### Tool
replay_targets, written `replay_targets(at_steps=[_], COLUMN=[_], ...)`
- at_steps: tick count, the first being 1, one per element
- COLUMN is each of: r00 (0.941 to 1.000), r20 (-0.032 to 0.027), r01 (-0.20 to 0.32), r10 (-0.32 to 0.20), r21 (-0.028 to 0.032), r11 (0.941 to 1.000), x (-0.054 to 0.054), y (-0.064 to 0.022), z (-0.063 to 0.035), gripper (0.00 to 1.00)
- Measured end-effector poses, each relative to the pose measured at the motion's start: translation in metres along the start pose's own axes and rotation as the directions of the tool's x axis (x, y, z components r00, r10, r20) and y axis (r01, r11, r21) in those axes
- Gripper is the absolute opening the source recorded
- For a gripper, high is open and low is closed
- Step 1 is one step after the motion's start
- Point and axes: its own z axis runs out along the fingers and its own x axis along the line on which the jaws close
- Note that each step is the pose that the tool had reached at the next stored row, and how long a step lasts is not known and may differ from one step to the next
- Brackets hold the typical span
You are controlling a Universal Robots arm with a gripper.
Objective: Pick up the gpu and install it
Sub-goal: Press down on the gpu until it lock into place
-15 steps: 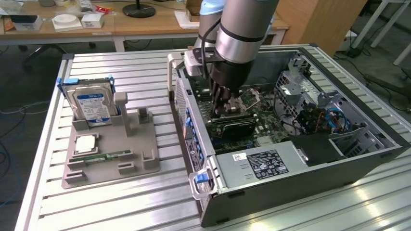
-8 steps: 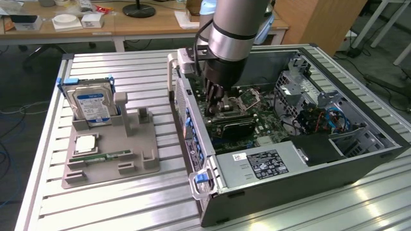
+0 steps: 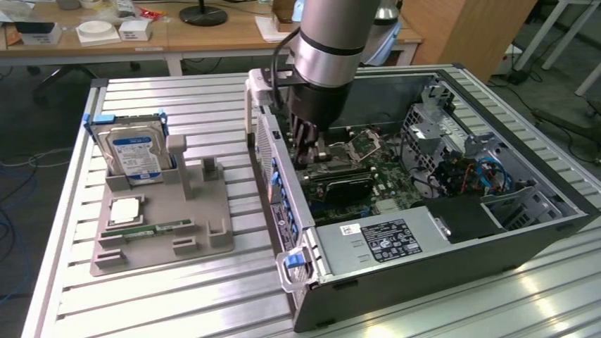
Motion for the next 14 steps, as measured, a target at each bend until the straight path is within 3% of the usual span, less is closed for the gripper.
replay_targets(at_steps=[14], r00=[1.0], r20=[0.0001], r01=[0.0], r10=[0.0], r21=[-0.0004], r11=[1.0], x=[0.0083], y=[0.0021], z=[-0.0003], gripper=[0.1])
